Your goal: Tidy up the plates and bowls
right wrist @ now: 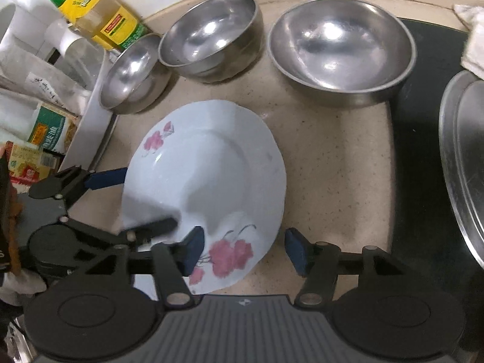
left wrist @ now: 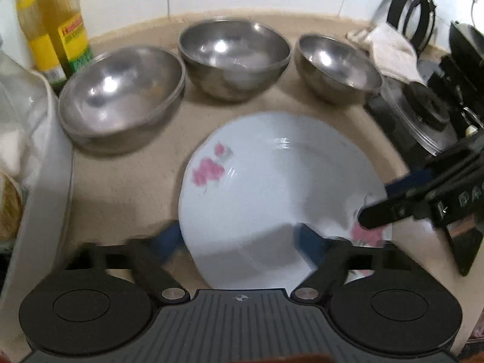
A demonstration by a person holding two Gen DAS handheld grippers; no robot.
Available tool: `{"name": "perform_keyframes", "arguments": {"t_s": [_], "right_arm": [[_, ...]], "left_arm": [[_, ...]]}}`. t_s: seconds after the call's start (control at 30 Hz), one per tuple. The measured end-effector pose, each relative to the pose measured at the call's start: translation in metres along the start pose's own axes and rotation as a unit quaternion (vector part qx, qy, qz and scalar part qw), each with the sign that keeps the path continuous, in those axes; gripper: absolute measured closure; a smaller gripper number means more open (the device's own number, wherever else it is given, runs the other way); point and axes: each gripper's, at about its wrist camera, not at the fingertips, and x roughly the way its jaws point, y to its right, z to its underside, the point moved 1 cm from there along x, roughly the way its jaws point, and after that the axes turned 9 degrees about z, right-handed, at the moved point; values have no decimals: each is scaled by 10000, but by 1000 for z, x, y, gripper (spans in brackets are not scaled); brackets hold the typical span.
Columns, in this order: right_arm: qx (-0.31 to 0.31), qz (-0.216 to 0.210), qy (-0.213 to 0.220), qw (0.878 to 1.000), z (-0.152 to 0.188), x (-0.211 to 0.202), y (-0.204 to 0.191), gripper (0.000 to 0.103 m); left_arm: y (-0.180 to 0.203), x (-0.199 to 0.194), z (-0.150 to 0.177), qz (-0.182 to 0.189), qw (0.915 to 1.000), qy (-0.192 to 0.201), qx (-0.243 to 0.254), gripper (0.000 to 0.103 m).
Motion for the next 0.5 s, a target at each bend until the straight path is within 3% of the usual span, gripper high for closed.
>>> {"name": "perform_keyframes", "arguments": {"t_s": [0.1, 0.17, 0.3, 0.43, 0.5], "right_arm": [[169, -46, 33, 9998, 4, 0, 8, 71], [388, -110, 77, 9992, 7, 0, 15, 79], [760, -398, 161, 9962, 13, 0, 29, 82], [1000, -586, 252, 9929, 18, 3, 34, 84], [1068, -645, 283, 9918, 19, 4, 36, 84]], "left_arm": [[-16, -7, -4, 59, 9990, 123, -418, 53], [-25, -10, -5, 231, 9975, 153, -649, 55], [-38, -15, -2, 471, 9954, 234, -806, 65], [-68, -19, 4, 1172, 9797, 353, -1589, 70], [-74, -20, 5, 1338, 9763, 372, -1661, 70]]}}
